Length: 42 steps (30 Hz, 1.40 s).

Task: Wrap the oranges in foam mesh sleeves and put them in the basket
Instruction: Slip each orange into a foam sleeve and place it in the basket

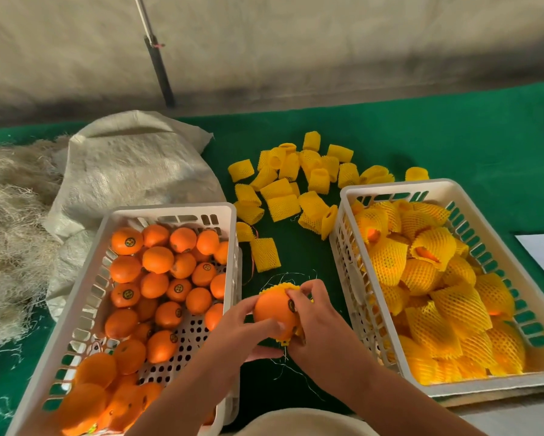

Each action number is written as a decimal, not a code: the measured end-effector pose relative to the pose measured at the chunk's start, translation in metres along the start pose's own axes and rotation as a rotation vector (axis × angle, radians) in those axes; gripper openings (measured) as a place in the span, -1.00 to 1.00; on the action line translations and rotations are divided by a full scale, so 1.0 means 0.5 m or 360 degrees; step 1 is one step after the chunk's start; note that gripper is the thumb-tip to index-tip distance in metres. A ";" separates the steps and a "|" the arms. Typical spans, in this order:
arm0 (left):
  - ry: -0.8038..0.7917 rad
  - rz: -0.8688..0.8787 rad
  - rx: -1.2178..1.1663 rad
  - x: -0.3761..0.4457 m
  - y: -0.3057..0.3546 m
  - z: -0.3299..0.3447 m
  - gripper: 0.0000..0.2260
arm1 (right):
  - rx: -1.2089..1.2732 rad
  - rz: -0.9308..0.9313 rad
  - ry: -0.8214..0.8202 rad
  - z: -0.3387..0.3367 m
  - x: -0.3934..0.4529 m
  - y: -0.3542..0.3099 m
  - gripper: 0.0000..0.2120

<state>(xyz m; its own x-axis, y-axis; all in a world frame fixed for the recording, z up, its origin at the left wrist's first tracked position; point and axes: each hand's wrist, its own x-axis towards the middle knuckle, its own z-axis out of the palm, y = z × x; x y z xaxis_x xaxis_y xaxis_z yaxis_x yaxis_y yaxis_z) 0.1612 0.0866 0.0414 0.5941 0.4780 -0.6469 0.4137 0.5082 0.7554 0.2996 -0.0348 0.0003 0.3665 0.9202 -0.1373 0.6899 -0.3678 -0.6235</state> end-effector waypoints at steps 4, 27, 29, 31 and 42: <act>0.0387 0.0496 0.0587 -0.002 -0.026 0.003 -0.38 | 0.0016 -0.0094 0.0082 -0.017 -0.016 -0.032 -0.32; 0.0843 0.1214 0.1193 -0.008 -0.048 0.022 -0.21 | 0.0774 0.0302 0.0098 -0.058 -0.005 -0.096 0.12; 0.0813 0.1226 0.1286 -0.010 -0.045 0.029 -0.18 | 0.0763 0.0363 0.0121 -0.052 0.006 -0.098 0.18; 0.0806 0.1205 0.1334 -0.010 -0.046 0.030 -0.17 | 0.0761 0.0420 0.0126 -0.047 0.014 -0.097 0.20; 0.0806 0.1066 0.1520 -0.007 -0.073 0.033 -0.16 | 0.0820 0.0506 0.0289 -0.010 0.011 -0.073 -0.08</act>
<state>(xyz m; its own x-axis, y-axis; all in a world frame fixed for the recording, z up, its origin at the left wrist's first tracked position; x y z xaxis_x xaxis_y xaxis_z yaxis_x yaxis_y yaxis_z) 0.1555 0.0547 0.0179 0.6366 0.7669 0.0811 0.5917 -0.5532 0.5864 0.2795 -0.0170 0.0260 0.6356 0.7225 -0.2720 0.1574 -0.4663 -0.8705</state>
